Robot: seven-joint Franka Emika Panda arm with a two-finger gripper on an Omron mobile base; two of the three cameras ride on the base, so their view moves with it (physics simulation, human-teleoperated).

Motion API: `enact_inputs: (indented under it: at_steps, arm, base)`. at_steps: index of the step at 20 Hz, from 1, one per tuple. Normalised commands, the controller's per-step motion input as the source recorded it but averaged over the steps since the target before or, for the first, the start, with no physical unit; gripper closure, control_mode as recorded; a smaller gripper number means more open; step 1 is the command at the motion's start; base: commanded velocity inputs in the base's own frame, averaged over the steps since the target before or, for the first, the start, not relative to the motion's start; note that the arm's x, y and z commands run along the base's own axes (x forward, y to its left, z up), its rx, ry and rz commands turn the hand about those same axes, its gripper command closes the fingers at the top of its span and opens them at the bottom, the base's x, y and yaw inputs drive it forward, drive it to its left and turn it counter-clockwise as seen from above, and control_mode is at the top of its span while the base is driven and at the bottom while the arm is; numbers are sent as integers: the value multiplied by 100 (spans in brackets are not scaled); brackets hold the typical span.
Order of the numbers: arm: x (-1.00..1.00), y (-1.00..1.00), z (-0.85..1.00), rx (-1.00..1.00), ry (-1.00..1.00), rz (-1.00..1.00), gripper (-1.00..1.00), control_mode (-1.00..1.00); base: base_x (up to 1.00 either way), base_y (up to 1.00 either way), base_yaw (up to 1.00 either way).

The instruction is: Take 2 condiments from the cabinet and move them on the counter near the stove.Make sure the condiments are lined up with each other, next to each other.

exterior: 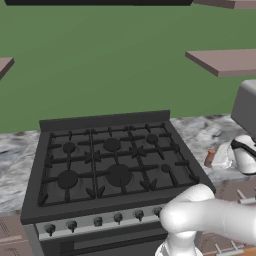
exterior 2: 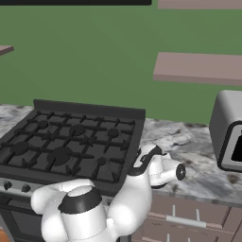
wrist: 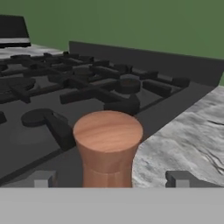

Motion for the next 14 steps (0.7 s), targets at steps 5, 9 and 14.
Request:
enact_inputs:
  at_steps: [5, 9, 14]
  arm:
    - [-31, -20, 24, 0, 0, 0, -100, -100]
    - [-76, -22, 38, 0, 0, 0, -100, -100]
    - [-79, 0, 79, 0, 0, 0, -100, -100]
  base:
    - [0, 0, 0]
    - [0, 0, 0]
    - [0, 0, 0]
